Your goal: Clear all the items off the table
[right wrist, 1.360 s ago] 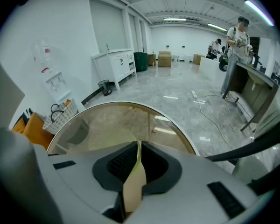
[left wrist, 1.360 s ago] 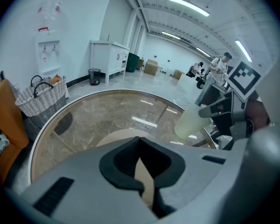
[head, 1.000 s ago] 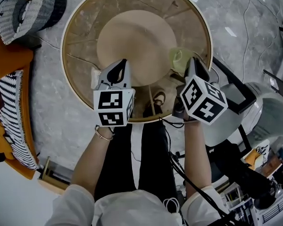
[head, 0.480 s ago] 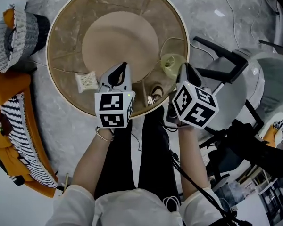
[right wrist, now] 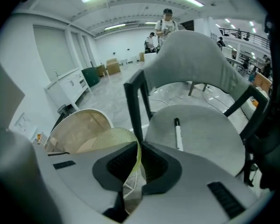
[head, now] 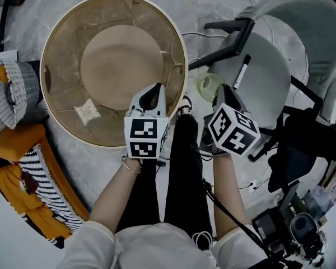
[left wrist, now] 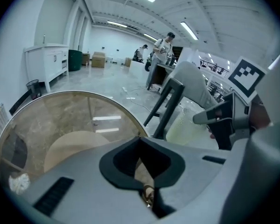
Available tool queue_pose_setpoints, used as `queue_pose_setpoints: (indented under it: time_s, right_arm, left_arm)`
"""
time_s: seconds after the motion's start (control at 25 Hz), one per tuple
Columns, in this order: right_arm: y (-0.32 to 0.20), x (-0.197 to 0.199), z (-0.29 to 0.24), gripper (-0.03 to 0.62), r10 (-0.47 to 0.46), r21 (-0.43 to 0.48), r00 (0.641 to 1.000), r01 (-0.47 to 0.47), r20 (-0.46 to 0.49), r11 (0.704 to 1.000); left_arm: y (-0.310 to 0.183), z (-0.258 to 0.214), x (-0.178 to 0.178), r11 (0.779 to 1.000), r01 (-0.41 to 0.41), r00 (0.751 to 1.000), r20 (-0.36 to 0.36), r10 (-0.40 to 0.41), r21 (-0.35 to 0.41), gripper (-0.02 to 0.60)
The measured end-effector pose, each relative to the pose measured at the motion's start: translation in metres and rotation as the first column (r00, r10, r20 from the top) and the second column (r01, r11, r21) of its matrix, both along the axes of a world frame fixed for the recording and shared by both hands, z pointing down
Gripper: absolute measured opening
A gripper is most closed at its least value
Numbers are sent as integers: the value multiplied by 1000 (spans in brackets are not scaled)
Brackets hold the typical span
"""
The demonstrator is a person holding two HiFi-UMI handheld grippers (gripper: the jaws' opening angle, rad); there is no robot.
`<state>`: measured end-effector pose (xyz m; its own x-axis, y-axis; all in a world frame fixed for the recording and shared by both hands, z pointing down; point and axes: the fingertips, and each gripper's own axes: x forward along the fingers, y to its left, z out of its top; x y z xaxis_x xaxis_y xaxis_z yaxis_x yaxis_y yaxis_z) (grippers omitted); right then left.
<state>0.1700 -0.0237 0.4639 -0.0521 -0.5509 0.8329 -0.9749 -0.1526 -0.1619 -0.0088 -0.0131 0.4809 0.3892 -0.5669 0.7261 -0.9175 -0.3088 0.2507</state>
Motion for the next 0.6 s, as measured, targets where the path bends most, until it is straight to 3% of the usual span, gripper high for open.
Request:
queue_pose_setpoints:
  time_s: [0.28, 0.6]
  right_arm:
    - [40, 74, -3, 46, 188, -2, 982, -188, 5, 982]
    - [52, 148, 7, 46, 323, -18, 946, -323, 15, 946]
  left_arm:
    - [11, 0, 72, 984, -179, 984, 6, 179, -7, 8]
    - [4, -1, 143, 968, -251, 968, -14, 251, -11, 8]
